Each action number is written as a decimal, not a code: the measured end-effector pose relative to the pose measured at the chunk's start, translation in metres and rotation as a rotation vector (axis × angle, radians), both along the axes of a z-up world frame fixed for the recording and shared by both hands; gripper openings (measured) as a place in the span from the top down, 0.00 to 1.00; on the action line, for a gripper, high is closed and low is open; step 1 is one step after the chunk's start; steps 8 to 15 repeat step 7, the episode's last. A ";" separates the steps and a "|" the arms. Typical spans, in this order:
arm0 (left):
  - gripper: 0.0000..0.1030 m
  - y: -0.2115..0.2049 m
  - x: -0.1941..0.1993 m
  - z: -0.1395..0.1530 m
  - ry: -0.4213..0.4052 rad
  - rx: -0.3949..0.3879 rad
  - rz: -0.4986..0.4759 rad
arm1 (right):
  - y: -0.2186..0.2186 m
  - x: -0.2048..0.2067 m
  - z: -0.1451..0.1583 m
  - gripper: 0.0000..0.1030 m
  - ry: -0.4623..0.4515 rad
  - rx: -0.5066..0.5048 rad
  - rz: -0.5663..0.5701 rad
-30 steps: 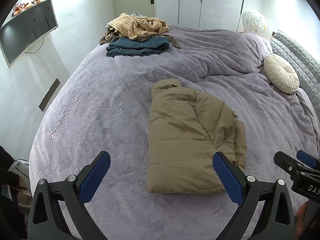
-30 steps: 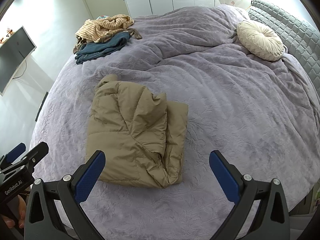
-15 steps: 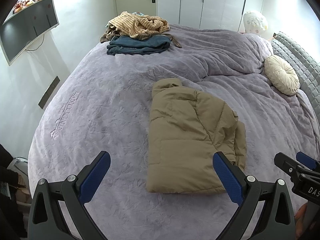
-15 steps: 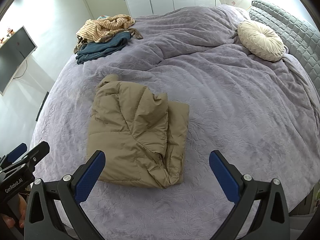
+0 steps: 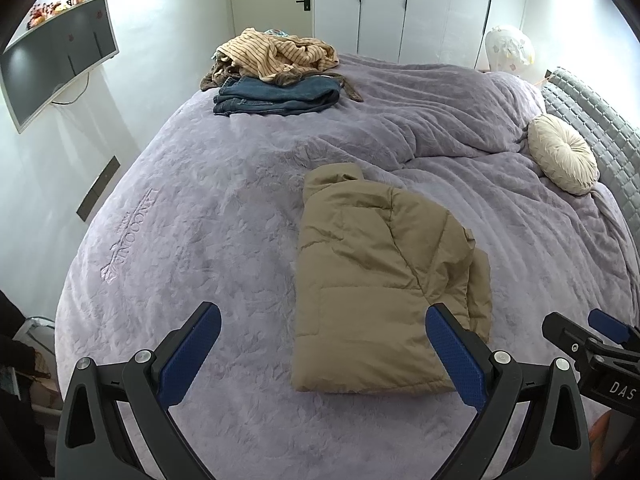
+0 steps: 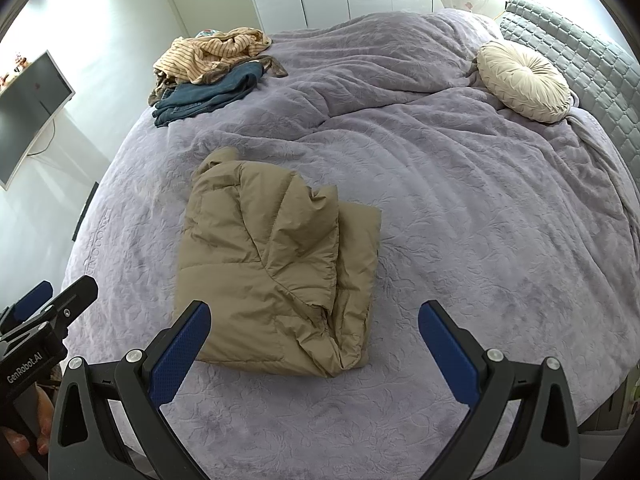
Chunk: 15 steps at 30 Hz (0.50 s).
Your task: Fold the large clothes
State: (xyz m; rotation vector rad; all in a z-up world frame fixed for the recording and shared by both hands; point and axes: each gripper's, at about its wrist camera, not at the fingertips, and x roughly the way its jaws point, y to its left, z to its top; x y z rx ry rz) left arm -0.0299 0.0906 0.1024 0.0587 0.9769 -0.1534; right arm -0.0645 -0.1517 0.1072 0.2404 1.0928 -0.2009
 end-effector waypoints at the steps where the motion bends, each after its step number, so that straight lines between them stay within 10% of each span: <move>1: 0.01 0.000 0.000 0.000 0.000 0.002 -0.004 | 0.000 0.000 0.000 0.00 0.000 0.000 0.000; 15: 0.01 -0.003 0.004 0.000 0.012 0.004 -0.012 | 0.001 0.000 0.000 0.00 0.001 0.000 0.001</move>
